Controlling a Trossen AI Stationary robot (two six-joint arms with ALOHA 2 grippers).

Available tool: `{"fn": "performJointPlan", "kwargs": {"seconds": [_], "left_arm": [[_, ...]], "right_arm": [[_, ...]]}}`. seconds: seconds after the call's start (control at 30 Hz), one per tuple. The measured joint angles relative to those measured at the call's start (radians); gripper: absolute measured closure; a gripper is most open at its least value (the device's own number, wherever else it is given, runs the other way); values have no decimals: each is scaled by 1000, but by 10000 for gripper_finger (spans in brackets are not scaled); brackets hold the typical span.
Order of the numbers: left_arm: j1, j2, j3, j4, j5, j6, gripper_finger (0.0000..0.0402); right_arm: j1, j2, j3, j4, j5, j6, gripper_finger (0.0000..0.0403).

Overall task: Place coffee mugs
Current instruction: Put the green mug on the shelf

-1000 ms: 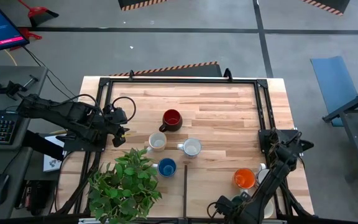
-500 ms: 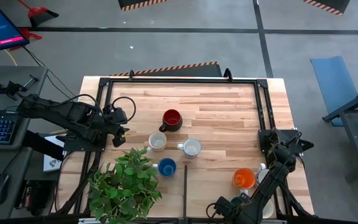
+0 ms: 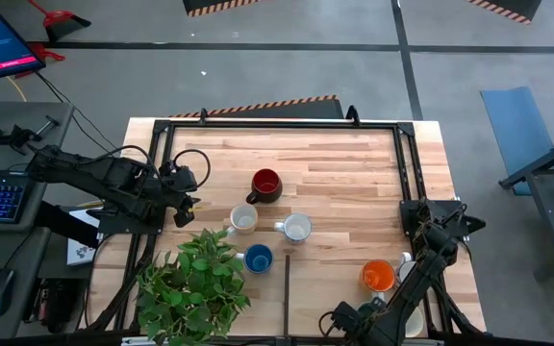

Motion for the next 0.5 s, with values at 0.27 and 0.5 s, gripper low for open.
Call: {"fn": "performJointPlan", "kwargs": {"seconds": [0.27,0.5], "left_arm": [[0,0,0,0,0,0,257],[0,0,0,0,0,1,257]], "right_arm": [[0,-1,0,-39,0,59,341],[0,-1,0,-39,-36,63,317]]}}
